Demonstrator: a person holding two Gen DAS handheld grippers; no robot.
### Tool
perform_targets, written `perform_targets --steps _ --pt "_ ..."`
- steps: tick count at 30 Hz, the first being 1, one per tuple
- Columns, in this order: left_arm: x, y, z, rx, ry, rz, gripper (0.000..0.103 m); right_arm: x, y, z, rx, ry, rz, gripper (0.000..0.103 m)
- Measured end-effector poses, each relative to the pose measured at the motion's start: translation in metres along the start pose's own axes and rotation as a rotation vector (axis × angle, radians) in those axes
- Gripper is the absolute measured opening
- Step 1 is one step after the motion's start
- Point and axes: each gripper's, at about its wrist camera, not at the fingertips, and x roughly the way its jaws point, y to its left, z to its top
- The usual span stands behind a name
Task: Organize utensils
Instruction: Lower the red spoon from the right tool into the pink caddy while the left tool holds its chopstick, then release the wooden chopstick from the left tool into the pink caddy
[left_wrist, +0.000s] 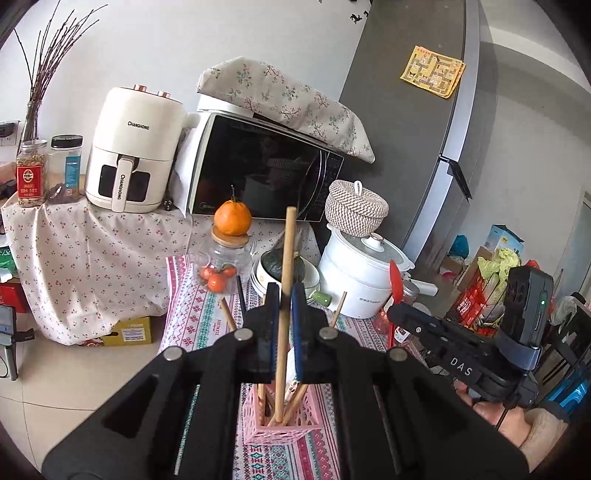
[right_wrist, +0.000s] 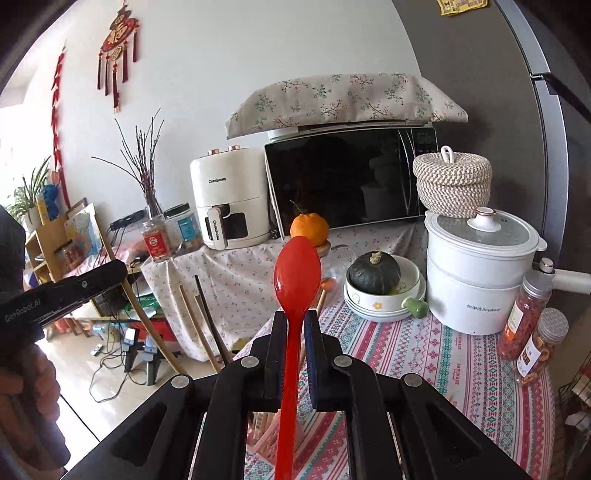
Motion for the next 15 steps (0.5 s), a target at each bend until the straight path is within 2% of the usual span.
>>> perform_targets --steps 3,5,6,7,11,13,15 --pt "0.01 0.004 -0.005 -0.002 0.034 0.003 0.008 0.004 0.012 0.005 -0.008 -0.038 -0.006 0.009" --pt "0.012 0.005 -0.006 0.009 0.054 0.001 0.025 0.008 0.022 0.007 -0.022 -0.059 -0.008 0.009" --pt "0.011 0.005 -0.006 0.012 0.058 0.007 0.042 0.01 0.027 0.007 -0.026 -0.072 -0.009 0.009" --pt "0.009 0.006 -0.006 0.008 0.055 0.007 0.055 0.011 0.032 0.006 -0.028 -0.086 -0.011 0.009" --pt "-0.001 0.012 -0.004 -0.007 0.076 0.031 0.066 0.02 0.048 -0.001 -0.048 -0.131 -0.049 0.009" --pt "-0.003 0.019 -0.005 -0.017 0.117 0.072 0.082 0.026 0.053 -0.006 -0.054 -0.146 -0.076 0.009" --pt "-0.002 0.027 -0.009 -0.03 0.162 0.109 0.085 0.031 0.057 -0.011 -0.058 -0.162 -0.106 0.009"
